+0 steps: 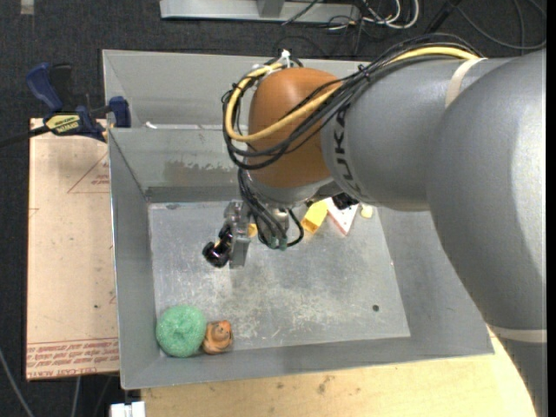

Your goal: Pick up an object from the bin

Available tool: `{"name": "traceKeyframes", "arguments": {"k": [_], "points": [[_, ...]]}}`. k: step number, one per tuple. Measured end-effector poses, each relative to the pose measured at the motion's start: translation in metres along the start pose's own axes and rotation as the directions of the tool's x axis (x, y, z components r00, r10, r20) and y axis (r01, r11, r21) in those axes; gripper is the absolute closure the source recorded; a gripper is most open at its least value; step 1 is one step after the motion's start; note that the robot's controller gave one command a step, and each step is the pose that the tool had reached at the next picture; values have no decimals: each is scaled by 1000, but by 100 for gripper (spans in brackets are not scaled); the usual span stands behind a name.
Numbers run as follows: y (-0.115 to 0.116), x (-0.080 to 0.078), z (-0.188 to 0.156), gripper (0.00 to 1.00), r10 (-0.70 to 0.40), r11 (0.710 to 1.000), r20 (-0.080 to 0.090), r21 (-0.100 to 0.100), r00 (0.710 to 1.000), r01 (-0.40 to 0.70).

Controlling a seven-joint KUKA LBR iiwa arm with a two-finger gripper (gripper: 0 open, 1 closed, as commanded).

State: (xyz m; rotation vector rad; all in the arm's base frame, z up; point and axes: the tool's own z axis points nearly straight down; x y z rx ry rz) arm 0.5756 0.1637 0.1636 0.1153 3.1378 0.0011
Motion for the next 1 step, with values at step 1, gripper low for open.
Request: {"name": "traceKeyframes", "arguments": {"k": [1], "points": [[0,-11,-94,100,-14,1000,1,0,1000,14]]}}
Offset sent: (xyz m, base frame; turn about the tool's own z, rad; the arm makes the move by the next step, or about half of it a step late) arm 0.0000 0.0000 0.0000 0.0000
